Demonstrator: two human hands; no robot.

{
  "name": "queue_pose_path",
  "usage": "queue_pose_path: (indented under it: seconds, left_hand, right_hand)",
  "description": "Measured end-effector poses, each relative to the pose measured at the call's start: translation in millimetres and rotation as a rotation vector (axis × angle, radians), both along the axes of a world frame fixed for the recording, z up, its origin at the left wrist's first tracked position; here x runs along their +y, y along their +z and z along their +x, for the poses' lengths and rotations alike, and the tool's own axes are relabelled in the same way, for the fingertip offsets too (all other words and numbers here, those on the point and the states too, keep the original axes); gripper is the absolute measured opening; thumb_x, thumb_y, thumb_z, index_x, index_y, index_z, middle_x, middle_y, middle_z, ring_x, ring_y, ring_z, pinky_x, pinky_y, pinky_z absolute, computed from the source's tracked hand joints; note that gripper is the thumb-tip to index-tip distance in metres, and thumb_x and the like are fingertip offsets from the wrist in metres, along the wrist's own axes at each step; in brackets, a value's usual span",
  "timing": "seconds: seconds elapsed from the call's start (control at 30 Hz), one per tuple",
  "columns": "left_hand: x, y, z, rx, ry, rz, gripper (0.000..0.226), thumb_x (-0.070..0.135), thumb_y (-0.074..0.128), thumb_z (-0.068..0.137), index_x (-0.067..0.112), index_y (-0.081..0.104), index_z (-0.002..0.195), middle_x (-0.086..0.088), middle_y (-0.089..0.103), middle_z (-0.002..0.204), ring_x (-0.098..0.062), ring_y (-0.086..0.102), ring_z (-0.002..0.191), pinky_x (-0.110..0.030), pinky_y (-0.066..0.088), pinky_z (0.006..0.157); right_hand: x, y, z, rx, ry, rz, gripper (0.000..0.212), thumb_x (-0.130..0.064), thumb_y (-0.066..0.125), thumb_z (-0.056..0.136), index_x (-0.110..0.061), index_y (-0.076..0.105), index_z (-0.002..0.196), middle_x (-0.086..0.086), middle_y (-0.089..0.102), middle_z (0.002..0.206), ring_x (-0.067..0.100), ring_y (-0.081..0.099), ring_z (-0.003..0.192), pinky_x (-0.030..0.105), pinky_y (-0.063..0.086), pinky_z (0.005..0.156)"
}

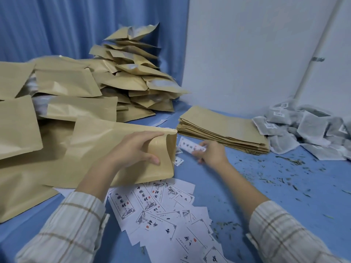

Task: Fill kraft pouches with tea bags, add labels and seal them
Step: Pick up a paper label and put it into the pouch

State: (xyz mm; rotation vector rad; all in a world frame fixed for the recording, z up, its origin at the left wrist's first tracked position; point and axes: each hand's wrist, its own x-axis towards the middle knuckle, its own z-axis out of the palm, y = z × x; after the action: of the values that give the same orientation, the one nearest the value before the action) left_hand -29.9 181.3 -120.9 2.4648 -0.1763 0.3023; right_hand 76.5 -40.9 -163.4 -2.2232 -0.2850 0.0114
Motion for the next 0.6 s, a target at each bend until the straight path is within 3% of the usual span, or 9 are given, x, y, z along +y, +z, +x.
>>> queue_pose_path:
  seconds: [0.1, 0.2, 0.3, 0.37, 0.43, 0.53, 0.6]
  left_hand:
    - [-6, 8, 1, -0.010, -0.041, -0.047, 0.076, 0.019, 0.087, 0.057, 0.048, 0.053, 0.119, 0.027, 0.055, 0.120, 0.002, 0.047, 0.113, -0.014, 0.035, 0.094]
    - [-23, 24, 3, -0.026, -0.117, -0.100, 0.071, 0.019, 0.086, 0.059, 0.055, 0.051, 0.110, 0.034, 0.055, 0.113, 0.016, 0.049, 0.103, 0.000, 0.034, 0.084]
    - [-48, 42, 1, 0.009, -0.230, -0.154, 0.068, 0.031, 0.083, 0.059, 0.049, 0.054, 0.117, 0.028, 0.062, 0.110, 0.012, 0.053, 0.102, -0.005, 0.039, 0.083]
    - [-62, 55, -2, 0.008, -0.273, -0.176, 0.069, 0.042, 0.083, 0.058, 0.052, 0.052, 0.118, 0.028, 0.060, 0.111, 0.010, 0.052, 0.104, -0.007, 0.041, 0.083]
    - [-73, 67, -4, 0.006, -0.305, -0.185, 0.069, 0.041, 0.080, 0.062, 0.048, 0.050, 0.123, 0.028, 0.058, 0.116, 0.008, 0.050, 0.111, -0.010, 0.041, 0.089]
    - [-87, 83, -6, 0.014, -0.312, -0.226, 0.083, 0.048, 0.078, 0.063, 0.047, 0.037, 0.134, 0.031, 0.047, 0.131, 0.007, 0.042, 0.123, -0.011, 0.036, 0.097]
    - [-100, 91, -7, -0.059, -0.180, -0.221, 0.104, 0.056, 0.075, 0.056, 0.037, 0.024, 0.144, 0.017, 0.035, 0.145, -0.001, 0.034, 0.132, -0.023, 0.031, 0.107]
  right_hand:
    - [-28, 23, -10, -0.251, 0.201, 0.131, 0.014, -0.018, 0.077, 0.073, -0.029, 0.070, 0.079, -0.011, 0.070, 0.073, -0.001, 0.059, 0.066, 0.014, 0.045, 0.066]
    - [-19, 45, -27, -0.332, 0.425, 0.073, 0.008, -0.011, 0.075, 0.074, -0.017, 0.074, 0.079, -0.003, 0.072, 0.076, 0.003, 0.062, 0.069, 0.014, 0.046, 0.072]
    - [0, 67, -33, -0.495, 0.451, -0.215, 0.006, -0.008, 0.063, 0.079, -0.010, 0.069, 0.080, -0.005, 0.059, 0.071, 0.011, 0.053, 0.067, 0.019, 0.038, 0.063]
    - [4, 85, -38, -0.520, 0.444, -0.426, 0.010, -0.010, 0.053, 0.084, -0.012, 0.058, 0.075, -0.001, 0.054, 0.072, 0.019, 0.053, 0.074, 0.029, 0.039, 0.064]
    - [1, 102, -42, -0.511, 0.433, -0.593, 0.011, -0.015, 0.047, 0.089, -0.016, 0.051, 0.079, -0.001, 0.055, 0.078, 0.022, 0.055, 0.084, 0.030, 0.040, 0.070]
    - [-11, 128, -48, -0.437, 0.423, -0.700, 0.021, -0.021, 0.042, 0.093, -0.009, 0.059, 0.096, 0.007, 0.064, 0.098, 0.023, 0.058, 0.096, 0.033, 0.044, 0.080]
    - [-24, 149, -52, -0.321, 0.412, -0.645, 0.025, -0.015, 0.038, 0.095, -0.006, 0.059, 0.084, 0.007, 0.062, 0.084, 0.019, 0.055, 0.081, 0.027, 0.044, 0.075]
